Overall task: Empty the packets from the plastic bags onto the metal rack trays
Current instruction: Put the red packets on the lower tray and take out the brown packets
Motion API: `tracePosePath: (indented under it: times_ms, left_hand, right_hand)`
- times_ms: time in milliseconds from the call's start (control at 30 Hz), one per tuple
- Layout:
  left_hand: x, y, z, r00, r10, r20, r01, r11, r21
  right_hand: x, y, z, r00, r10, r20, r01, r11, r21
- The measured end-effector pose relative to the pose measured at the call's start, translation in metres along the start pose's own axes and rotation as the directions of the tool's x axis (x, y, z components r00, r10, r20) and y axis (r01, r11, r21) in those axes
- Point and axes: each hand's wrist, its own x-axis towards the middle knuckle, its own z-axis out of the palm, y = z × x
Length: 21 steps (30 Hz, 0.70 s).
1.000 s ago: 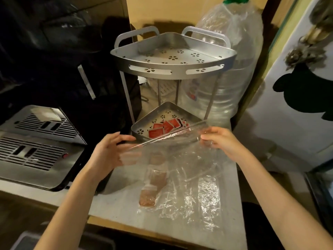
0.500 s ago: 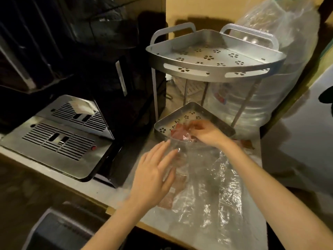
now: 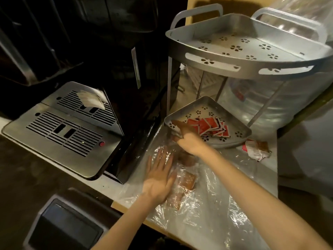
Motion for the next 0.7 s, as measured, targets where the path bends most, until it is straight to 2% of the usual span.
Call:
tracePosePath:
  times_ms: [133, 333, 433, 500, 600, 700]
  left_hand:
    - [0.0, -0.006, 0.004, 0.998, -0.059, 0.02, 0.061, 0.995, -0.077]
    - [0.003, -0.007, 0.004, 0.996, -0.05, 0.068, 0.052, 0.998, -0.027]
    - [0.008, -0.01, 0.003, 0.987, -0.05, 0.15, 0.049, 0.999, 0.006]
    - [0.012, -0.009, -0.003, 0.969, -0.072, 0.236, 0.069, 0.997, 0.022]
    - [0.016, -0.004, -0.011, 0.946, -0.085, 0.313, 0.074, 0.996, 0.047]
    - [0.023, 0.0, -0.019, 0.959, -0.125, 0.255, 0.129, 0.992, 0.003]
  right_hand:
    - [-0.014, 0.005, 0.004, 0.998, -0.051, -0.047, 0.047, 0.994, -0.1]
    - [-0.05, 0.02, 0.028, 0.985, -0.13, -0.116, 0.097, 0.963, -0.253]
    - [-0.062, 0.031, 0.035, 0.967, -0.201, -0.154, 0.153, 0.949, -0.277]
    - [-0.072, 0.039, 0.034, 0.964, -0.178, -0.197, 0.12, 0.954, -0.275]
    - [-0.094, 0.056, 0.03, 0.96, -0.05, -0.276, -0.008, 0.979, -0.203]
    - [-0.121, 0.075, 0.023, 0.938, 0.065, -0.34, -0.114, 0.986, -0.125]
